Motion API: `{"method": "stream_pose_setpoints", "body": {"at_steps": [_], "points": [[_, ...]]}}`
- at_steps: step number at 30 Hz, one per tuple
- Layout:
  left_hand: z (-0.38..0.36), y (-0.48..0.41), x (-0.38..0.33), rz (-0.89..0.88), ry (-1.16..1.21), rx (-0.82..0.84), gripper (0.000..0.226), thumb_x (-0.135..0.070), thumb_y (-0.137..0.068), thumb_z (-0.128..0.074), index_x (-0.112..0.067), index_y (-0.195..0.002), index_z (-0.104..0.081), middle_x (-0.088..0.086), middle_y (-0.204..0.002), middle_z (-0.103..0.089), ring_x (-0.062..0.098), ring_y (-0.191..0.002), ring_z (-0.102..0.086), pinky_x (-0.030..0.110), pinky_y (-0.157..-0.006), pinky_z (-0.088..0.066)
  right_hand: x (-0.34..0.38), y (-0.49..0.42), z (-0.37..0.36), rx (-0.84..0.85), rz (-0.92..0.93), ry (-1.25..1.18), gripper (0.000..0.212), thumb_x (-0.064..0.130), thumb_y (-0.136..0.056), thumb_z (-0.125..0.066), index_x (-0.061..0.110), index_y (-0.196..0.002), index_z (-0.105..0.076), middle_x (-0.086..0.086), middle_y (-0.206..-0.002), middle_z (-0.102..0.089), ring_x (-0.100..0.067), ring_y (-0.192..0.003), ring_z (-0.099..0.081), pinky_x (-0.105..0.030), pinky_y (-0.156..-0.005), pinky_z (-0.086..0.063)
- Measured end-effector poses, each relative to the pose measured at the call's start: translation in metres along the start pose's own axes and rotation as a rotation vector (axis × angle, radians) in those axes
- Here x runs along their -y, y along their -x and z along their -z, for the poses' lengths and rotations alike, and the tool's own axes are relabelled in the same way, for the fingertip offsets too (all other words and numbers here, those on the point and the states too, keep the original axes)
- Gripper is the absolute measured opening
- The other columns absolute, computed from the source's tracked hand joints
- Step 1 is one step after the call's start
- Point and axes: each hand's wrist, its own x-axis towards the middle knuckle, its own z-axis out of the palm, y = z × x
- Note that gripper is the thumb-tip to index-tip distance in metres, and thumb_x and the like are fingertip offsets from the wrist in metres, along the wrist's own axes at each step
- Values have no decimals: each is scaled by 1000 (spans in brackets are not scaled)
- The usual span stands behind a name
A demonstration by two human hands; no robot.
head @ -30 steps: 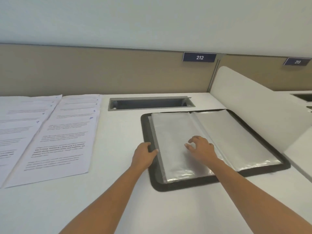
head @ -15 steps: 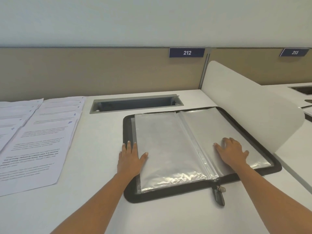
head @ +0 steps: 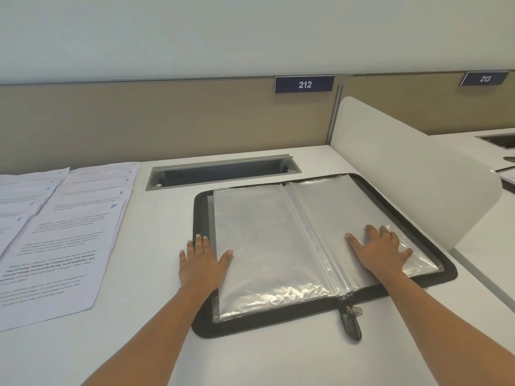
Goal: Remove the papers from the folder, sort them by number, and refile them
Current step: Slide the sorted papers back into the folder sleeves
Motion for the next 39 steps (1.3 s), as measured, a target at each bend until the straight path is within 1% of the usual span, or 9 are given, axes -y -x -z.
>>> {"method": "stream_pose_setpoints", "body": {"at_steps": [9, 16, 25, 28, 30, 31, 33, 35, 39], "points": [[11, -3, 60, 94, -15, 6, 78, -63, -93, -11, -11, -151, 0, 6, -159, 4, 29, -146, 2, 43, -117, -2, 40, 20, -1, -88, 74, 40, 56, 58, -92, -38, 17, -130, -47, -9, -140, -42, -30, -125, -37, -47, -97, -32], [22, -1, 115, 169, 7, 4, 77, -61, -94, -14, -11, -151, -3, 6, -159, 1, 29, -146, 1, 44, -118, -4, 75, 38, -18, -25, 135, -27, 63, 65, -88, -36, 24, -135, -40, -8, -152, -27, -27, -141, -19, -57, -108, -19], [31, -8, 144, 188, 97, -11, 74, -57, -96, -21, -8, -151, -8, 8, -159, -3, 27, -146, -3, 42, -117, -6, 100, 55, -29, -54, 141, -41, 69, 68, -86, -37, 21, -138, -38, -13, -152, -27, -28, -140, -23, -56, -108, -21], [30, -10, 144, 190, 162, -59, 69, -50, -97, -33, -5, -148, -21, 11, -157, -15, 27, -145, -11, 40, -116, -11, 99, 57, -31, -60, 141, -35, 69, 67, -87, -34, 20, -138, -37, -13, -153, -25, -29, -141, -21, -55, -109, -18], [30, -10, 142, 158, 233, -175, 50, -37, -96, -45, 0, -129, -48, 16, -137, -46, 31, -134, -35, 39, -108, -29, 100, 58, -32, -67, 143, -32, 68, 66, -87, -34, 19, -137, -37, -13, -152, -25, -29, -141, -21, -56, -109, -18], [31, -9, 139, 137, 279, -245, 36, -29, -95, -50, 2, -110, -57, 15, -113, -57, 32, -120, -47, 38, -96, -39, 101, 58, -32, -73, 143, -31, 68, 66, -87, -35, 19, -136, -38, -14, -152, -27, -29, -141, -22, -56, -109, -19], [31, -4, 134, 142, 342, -310, 22, -19, -92, -53, 3, -86, -57, 9, -83, -52, 29, -97, -54, 35, -75, -44, 102, 57, -32, -85, 145, -32, 68, 66, -87, -37, 18, -135, -40, -15, -150, -30, -29, -139, -25, -57, -108, -20], [32, -2, 131, 165, 361, -313, 21, -18, -91, -55, 2, -84, -56, 11, -83, -53, 28, -93, -52, 32, -69, -42, 103, 57, -32, -99, 146, -42, 67, 65, -86, -40, 16, -133, -43, -16, -148, -33, -30, -138, -28, -57, -107, -22], [36, -9, 131, 206, 346, -252, 25, -23, -88, -60, 0, -98, -57, 13, -100, -57, 29, -101, -52, 34, -77, -45, 100, 59, -33, -103, 145, -31, 66, 65, -86, -40, 16, -131, -44, -15, -148, -34, -30, -137, -29, -56, -106, -23]]}}
